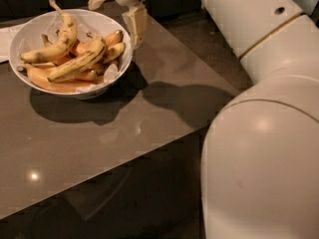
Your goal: Pick banana from white bowl
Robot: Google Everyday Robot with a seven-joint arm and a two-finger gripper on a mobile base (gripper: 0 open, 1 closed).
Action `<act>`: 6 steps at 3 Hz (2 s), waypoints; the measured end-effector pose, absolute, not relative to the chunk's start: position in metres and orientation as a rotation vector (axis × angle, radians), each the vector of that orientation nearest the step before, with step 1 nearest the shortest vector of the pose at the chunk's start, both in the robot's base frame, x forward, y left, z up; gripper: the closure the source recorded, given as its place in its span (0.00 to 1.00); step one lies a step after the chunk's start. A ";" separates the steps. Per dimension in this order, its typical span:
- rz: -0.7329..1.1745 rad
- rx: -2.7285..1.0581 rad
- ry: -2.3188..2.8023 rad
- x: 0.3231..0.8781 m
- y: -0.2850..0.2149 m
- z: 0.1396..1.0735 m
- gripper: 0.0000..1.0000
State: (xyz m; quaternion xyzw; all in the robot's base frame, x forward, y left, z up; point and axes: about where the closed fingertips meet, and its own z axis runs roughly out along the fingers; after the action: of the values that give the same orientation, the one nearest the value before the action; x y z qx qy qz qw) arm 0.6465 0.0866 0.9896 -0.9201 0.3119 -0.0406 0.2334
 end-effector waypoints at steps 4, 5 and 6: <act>-0.009 -2.582 0.783 0.653 0.124 0.966 0.49; 0.018 -2.584 0.790 0.653 0.126 0.959 0.48; 0.039 -2.590 0.799 0.652 0.126 0.953 0.47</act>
Offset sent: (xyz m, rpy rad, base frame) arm 0.0015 0.0197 -0.0094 -0.0505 0.0695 0.0821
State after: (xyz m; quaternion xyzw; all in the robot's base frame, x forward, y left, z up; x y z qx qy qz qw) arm 0.6523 0.1265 0.9528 -0.9333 0.2881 0.0140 0.2139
